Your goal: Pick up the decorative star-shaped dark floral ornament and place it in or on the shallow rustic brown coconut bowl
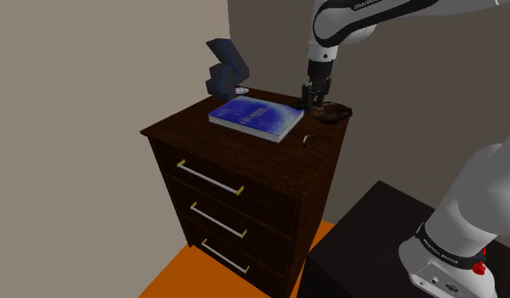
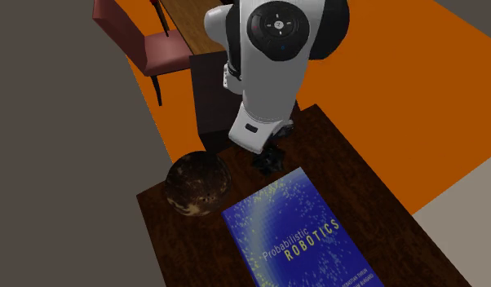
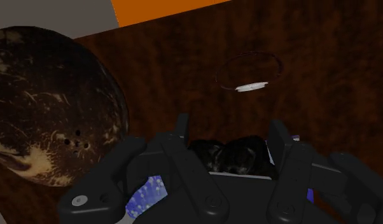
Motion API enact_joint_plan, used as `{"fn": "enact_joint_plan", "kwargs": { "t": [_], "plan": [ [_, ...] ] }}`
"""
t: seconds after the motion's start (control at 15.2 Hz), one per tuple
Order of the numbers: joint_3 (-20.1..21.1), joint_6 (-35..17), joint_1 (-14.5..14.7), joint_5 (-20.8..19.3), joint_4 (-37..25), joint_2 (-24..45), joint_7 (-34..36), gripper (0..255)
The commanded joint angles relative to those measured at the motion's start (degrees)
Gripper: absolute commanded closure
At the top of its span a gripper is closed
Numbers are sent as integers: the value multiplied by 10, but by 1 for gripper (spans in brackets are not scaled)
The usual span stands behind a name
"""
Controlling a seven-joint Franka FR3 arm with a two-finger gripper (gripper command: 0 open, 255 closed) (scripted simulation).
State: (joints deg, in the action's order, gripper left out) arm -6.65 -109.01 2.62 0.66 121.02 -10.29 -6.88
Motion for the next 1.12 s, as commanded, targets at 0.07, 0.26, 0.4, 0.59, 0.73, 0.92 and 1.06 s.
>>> {"fn": "enact_joint_plan", "kwargs": {
  "t": [0.07, 0.26, 0.4, 0.59, 0.73, 0.92, 1.06],
  "plan": [
    [-28, -1, -20, -5, -7, 9, -47, 255],
    [-52, 3, -38, -8, -25, 24, -89, 255],
    [-69, 5, -50, -8, -40, 37, -117, 255],
    [-92, 10, -68, -6, -67, 60, -160, 255],
    [-107, 14, -81, -2, -89, 79, -189, 255],
    [-121, 4, -93, 4, -99, 101, -217, 255],
    [-121, -11, -93, 5, -87, 104, -218, 255]
  ]
}}
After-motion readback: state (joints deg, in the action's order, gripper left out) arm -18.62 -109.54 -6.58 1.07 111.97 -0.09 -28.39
